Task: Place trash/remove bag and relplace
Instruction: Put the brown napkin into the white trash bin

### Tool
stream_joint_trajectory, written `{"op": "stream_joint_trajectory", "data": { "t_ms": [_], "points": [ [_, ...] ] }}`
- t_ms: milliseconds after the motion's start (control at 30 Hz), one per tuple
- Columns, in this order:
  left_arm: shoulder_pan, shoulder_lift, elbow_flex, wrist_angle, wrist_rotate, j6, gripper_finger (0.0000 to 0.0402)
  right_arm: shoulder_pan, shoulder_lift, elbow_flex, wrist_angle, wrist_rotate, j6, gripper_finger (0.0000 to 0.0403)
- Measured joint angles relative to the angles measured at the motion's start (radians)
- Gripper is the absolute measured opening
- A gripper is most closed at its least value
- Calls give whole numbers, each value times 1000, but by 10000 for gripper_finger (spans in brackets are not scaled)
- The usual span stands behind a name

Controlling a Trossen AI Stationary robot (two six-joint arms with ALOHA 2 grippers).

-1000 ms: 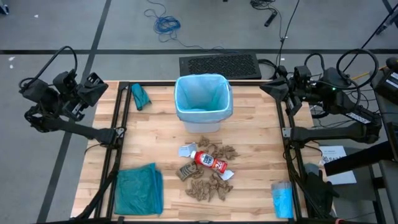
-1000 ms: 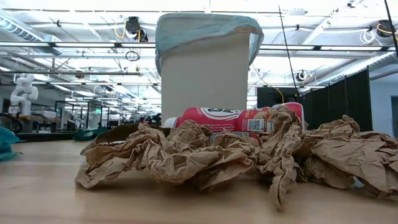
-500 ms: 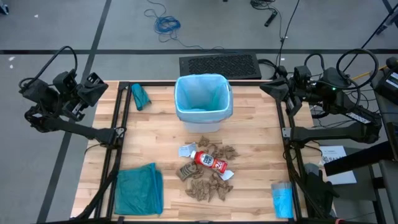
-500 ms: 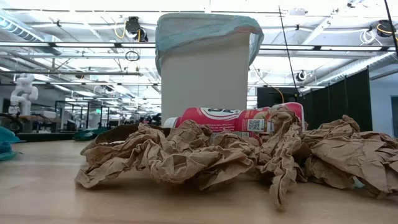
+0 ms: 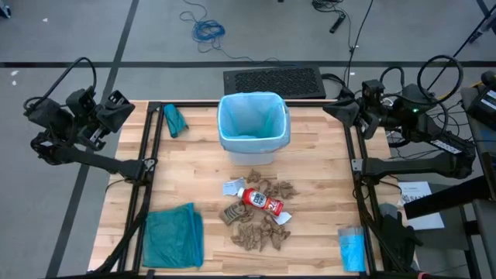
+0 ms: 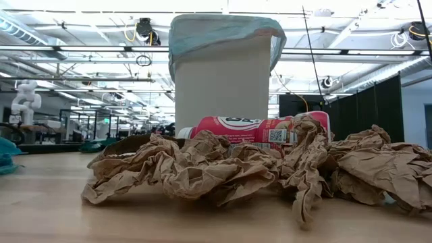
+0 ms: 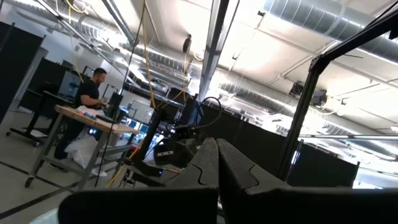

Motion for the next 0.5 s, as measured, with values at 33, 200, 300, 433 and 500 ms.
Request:
{"op": "stream_joint_trajectory", "data": {
  "t_ms": [33, 200, 300, 433, 500],
  "points": [
    [0, 0, 0, 0, 0, 0, 0, 0, 0, 0, -1, 0, 1, 2],
    [0, 0, 0, 0, 0, 0, 0, 0, -1, 0, 0, 0, 11, 2],
    [0, 0, 0, 0, 0, 0, 0, 0, 0, 0, 2, 6, -5, 2],
    [0, 0, 0, 0, 0, 0, 0, 0, 6, 1, 9, 31, -18, 2],
    [0, 0, 0, 0, 0, 0, 0, 0, 6, 0, 8, 31, -22, 2]
  ]
}}
